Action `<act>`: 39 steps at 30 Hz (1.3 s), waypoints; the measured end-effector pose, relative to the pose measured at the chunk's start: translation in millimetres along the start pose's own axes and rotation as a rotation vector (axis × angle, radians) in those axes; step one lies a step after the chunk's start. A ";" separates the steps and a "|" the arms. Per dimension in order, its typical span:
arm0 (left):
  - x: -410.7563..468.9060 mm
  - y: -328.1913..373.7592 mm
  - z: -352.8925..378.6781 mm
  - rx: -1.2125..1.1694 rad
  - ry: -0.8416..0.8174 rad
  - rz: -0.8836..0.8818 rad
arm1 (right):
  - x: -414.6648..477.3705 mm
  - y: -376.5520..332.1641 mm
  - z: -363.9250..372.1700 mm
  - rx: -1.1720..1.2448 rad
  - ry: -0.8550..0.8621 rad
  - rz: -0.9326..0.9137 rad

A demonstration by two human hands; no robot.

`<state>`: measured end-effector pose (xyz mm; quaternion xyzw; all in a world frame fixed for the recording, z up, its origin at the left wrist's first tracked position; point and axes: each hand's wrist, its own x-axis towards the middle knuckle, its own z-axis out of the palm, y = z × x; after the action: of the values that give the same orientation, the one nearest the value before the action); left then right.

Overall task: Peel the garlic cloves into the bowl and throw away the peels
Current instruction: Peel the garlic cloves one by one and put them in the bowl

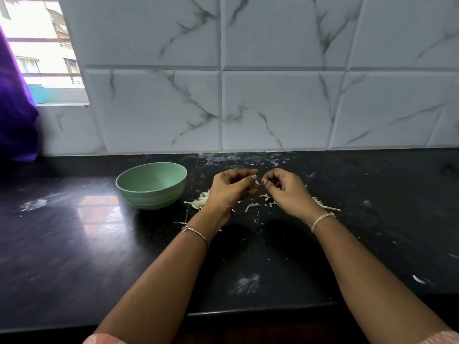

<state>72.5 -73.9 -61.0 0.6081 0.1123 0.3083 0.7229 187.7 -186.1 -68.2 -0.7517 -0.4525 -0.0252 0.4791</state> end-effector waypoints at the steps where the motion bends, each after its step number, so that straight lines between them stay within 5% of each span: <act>1: -0.7 5.2 -2.0 -0.013 0.037 0.016 | -1.5 -0.3 1.1 -0.072 -0.001 -0.019; 7: -3.8 47.9 -56.7 0.032 0.226 0.147 | -6.3 -3.7 6.7 -0.305 -0.046 -0.086; 14: 2.6 80.2 -122.7 0.857 0.374 0.174 | -7.9 -13.8 22.8 -0.293 -0.340 -0.070; 22: 9.4 76.4 -128.9 1.484 0.230 0.093 | -8.9 9.0 -5.8 -0.768 -0.025 0.072; 26: -5.0 81.8 -109.9 1.546 0.190 0.182 | -9.0 2.7 1.1 -0.682 0.100 -0.060; 32: -33.2 61.1 -76.3 1.674 -0.221 -0.149 | -13.3 -19.7 22.6 -0.551 0.054 -0.188; 39: -31.9 46.2 -84.8 1.689 -0.234 -0.181 | -19.4 -15.2 22.4 -0.423 -0.075 -0.163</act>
<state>-12.4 -20.5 -43.9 0.9592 0.2770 -0.0021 0.0562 156.7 -180.2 -78.8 -0.7967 -0.5137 -0.1302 0.2904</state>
